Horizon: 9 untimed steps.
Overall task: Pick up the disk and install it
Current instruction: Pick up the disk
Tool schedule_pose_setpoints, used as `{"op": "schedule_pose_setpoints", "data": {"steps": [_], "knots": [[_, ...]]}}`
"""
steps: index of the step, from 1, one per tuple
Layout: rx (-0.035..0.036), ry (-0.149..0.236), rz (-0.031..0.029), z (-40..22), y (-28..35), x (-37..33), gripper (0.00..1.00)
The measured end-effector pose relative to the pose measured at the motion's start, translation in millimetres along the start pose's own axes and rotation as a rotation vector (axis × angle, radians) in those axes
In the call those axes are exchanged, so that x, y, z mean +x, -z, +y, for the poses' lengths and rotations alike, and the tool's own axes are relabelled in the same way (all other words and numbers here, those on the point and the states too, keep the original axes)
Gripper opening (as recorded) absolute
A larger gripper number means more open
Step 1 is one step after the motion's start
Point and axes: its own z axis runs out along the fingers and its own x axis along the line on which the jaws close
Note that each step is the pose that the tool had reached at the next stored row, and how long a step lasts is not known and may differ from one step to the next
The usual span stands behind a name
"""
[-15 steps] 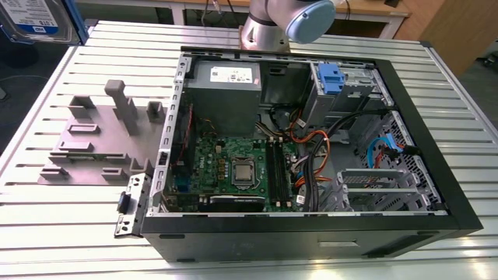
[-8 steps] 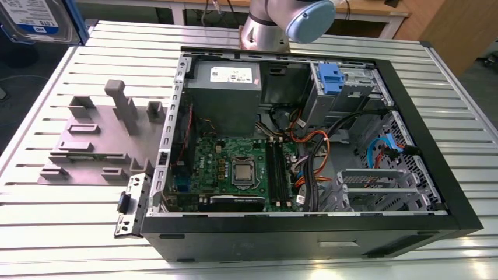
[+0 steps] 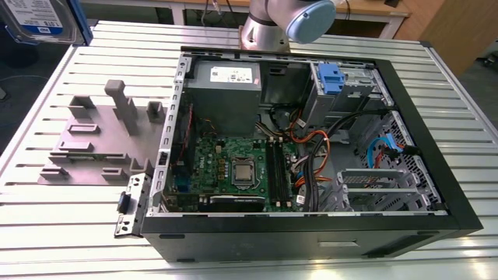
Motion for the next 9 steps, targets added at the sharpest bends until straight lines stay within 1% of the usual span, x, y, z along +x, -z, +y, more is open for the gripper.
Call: {"op": "schedule_pose_setpoints", "data": {"steps": [3, 7, 9], "knots": [[-0.0002, 0.000, 0.0001, -0.6, -0.1, 1.9, 0.37], [-0.0002, 0.000, 0.0001, -1.0, -0.4, 10.2, 0.37], [0.0001, 0.000, -0.0001, -1.5, -0.8, 13.0, 0.37]]}}
